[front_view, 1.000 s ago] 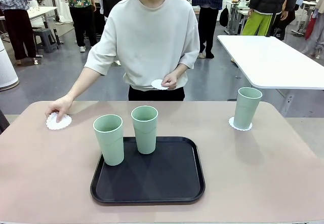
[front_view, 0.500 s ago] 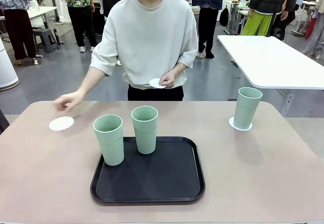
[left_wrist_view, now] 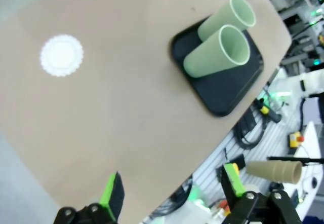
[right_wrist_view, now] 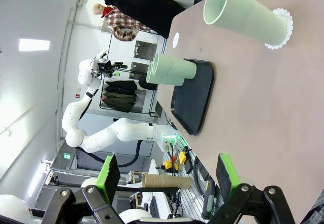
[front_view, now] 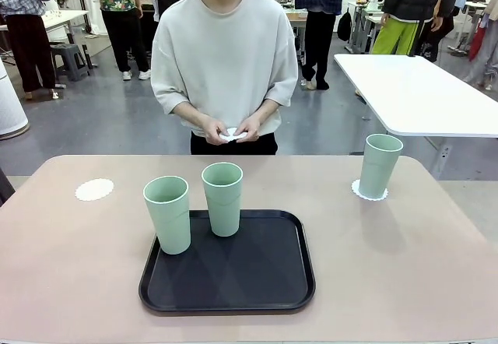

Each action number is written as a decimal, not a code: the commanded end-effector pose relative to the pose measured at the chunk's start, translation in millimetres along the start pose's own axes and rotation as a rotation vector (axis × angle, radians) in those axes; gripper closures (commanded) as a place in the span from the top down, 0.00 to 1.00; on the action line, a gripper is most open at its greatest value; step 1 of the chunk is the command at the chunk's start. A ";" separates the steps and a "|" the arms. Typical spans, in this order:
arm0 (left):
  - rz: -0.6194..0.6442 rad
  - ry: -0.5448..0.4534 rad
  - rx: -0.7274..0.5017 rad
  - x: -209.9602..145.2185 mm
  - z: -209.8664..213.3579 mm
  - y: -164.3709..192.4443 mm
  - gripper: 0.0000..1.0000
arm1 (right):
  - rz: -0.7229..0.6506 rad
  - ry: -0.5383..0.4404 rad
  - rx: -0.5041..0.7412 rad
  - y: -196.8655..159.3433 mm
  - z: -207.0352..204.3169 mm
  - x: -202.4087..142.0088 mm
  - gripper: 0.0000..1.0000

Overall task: Place coasters on the table and set cups on them.
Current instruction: Take one Reusable plastic cup from the Flat Tray and place it on a coaster set by the human.

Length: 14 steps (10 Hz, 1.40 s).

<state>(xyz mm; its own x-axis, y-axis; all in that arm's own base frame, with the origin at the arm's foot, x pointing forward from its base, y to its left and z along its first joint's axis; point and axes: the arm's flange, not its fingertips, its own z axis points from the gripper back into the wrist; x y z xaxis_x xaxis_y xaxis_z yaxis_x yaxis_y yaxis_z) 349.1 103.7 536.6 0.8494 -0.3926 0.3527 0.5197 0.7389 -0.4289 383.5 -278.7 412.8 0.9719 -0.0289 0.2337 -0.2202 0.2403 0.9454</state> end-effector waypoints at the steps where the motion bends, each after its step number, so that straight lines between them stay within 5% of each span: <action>1: 0.016 0.006 -0.021 -2.9 0.1 -2.3 1.00 | -0.009 -0.003 -0.003 0.2 -2.0 -2.0 1.00; 3: 0.002 0.001 -0.007 -1.3 -0.2 0.5 1.00 | -0.009 -0.003 -0.003 0.2 -2.0 -2.0 1.00; 4: -0.010 0.055 0.328 18.2 4.5 11.6 1.00 | -0.009 -0.003 -0.003 0.2 -2.0 -2.0 1.00; 5: -0.123 0.152 0.416 33.0 4.9 9.4 1.00 | -0.009 -0.003 -0.003 0.2 -2.0 -2.0 1.00; 7: -0.295 0.148 0.613 54.6 9.7 -14.3 1.00 | -0.009 -0.003 -0.003 0.2 -2.0 -2.0 1.00; 9: -0.438 0.204 0.656 64.4 -3.6 -38.8 1.00 | -0.009 -0.003 -0.003 0.2 -2.0 -2.0 1.00; 11: -0.385 0.222 0.453 67.0 -4.8 -46.5 1.00 | -0.009 -0.003 -0.003 0.2 -2.0 -2.0 1.00; 12: -0.448 0.211 0.631 77.7 -0.6 -44.7 1.00 | -0.009 -0.003 -0.003 0.2 -2.0 -2.0 1.00; 14: -0.448 0.226 0.566 74.7 -9.6 -48.5 1.00 | -0.009 -0.003 -0.003 0.2 -2.0 -2.0 1.00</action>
<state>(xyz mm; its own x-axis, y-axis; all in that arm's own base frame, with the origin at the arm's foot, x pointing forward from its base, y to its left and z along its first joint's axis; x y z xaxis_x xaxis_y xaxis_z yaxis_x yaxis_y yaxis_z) 389.2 36.3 578.1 0.5968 -0.7798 0.1891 0.7414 0.6260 0.2417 383.8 -278.2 412.6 0.9719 -0.0279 0.2336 -0.2204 0.2396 0.9455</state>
